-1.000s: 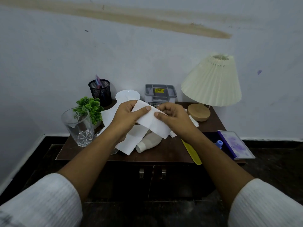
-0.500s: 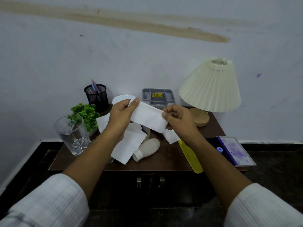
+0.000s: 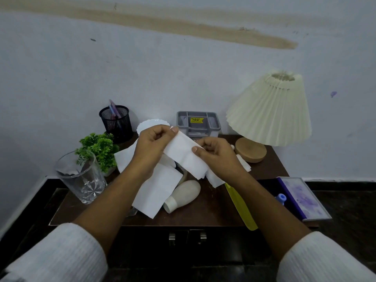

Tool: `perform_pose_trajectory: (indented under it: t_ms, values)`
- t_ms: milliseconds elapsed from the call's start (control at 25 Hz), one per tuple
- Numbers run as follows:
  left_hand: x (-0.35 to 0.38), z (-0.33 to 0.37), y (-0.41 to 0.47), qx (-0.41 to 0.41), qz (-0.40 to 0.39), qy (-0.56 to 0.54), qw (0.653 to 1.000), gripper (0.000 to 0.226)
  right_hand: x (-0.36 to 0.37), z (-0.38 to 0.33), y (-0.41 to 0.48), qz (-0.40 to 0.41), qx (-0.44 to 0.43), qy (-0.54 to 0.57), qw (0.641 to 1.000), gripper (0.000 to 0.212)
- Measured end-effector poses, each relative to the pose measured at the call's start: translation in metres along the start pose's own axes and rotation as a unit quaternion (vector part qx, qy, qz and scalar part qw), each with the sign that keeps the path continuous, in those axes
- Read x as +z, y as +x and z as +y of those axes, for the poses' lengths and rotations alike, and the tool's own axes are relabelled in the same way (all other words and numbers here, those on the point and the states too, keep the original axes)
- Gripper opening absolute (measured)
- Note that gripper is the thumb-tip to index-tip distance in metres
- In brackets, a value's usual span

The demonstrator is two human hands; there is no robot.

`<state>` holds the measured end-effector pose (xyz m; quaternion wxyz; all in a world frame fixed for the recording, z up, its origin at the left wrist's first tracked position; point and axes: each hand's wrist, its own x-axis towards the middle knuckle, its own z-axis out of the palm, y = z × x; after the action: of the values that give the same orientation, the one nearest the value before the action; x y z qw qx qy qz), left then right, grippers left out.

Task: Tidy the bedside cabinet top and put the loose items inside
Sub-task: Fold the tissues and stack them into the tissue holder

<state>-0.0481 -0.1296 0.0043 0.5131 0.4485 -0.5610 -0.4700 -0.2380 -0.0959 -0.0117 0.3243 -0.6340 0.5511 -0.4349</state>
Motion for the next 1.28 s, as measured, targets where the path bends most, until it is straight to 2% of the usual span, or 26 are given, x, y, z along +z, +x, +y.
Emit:
perform_pose_trajectory:
  t_ms: [40, 120, 200, 360, 440, 520, 560, 640, 720, 840, 960, 1160, 1280]
  values:
    - [0.001, 0.001, 0.000, -0.025, -0.019, -0.022, 0.999, 0.017, 0.000, 0.000, 0.001, 0.008, 0.005, 0.020, 1.000, 0.014]
    - [0.006, -0.003, 0.000, -0.080, -0.074, -0.050, 0.993, 0.026, -0.001, 0.000, 0.004, 0.033, 0.019, 0.071, 0.997, 0.014]
    - [0.012, -0.006, 0.001, -0.097, -0.065, -0.057, 0.992, 0.030, -0.001, 0.001, 0.007, 0.049, 0.027, 0.097, 0.994, 0.013]
    - [0.004, -0.008, 0.021, -0.129, 0.051, -0.164, 0.977, 0.020, -0.002, 0.013, 0.011, 0.146, 0.034, 0.003, 0.989, 0.012]
    - [-0.004, -0.012, 0.031, -0.169, 0.054, -0.241, 0.954, 0.040, -0.005, 0.021, 0.015, 0.177, 0.041, -0.040, 0.983, 0.018]
    - [-0.007, -0.015, 0.037, -0.182, 0.032, -0.268, 0.946, 0.062, -0.004, 0.023, 0.017, 0.184, 0.050, -0.061, 0.980, 0.024]
    - [-0.006, -0.015, 0.039, -0.183, 0.030, -0.268, 0.946, 0.063, -0.003, 0.024, 0.019, 0.189, 0.051, -0.070, 0.978, 0.027]
    - [-0.003, -0.013, 0.042, -0.193, 0.029, -0.262, 0.945, 0.048, -0.003, 0.021, 0.020, 0.202, 0.051, -0.091, 0.974, 0.031]
    - [0.001, -0.011, 0.044, -0.205, 0.022, -0.257, 0.944, 0.028, -0.005, 0.017, 0.021, 0.191, 0.057, -0.069, 0.977, 0.032]
    - [0.003, -0.011, 0.043, -0.220, 0.015, -0.246, 0.944, 0.015, -0.006, 0.012, 0.024, 0.151, 0.104, 0.059, 0.981, 0.045]
    - [0.002, -0.010, 0.041, -0.233, -0.007, -0.248, 0.940, 0.013, -0.008, 0.013, 0.024, 0.128, 0.147, 0.082, 0.977, 0.056]
    - [-0.006, -0.006, 0.038, -0.232, -0.018, -0.250, 0.940, 0.019, -0.013, 0.012, 0.015, 0.120, 0.141, 0.083, 0.979, 0.046]
    - [-0.009, -0.002, 0.031, -0.236, -0.027, -0.246, 0.940, 0.031, -0.014, 0.008, 0.009, 0.126, 0.140, 0.085, 0.978, 0.044]
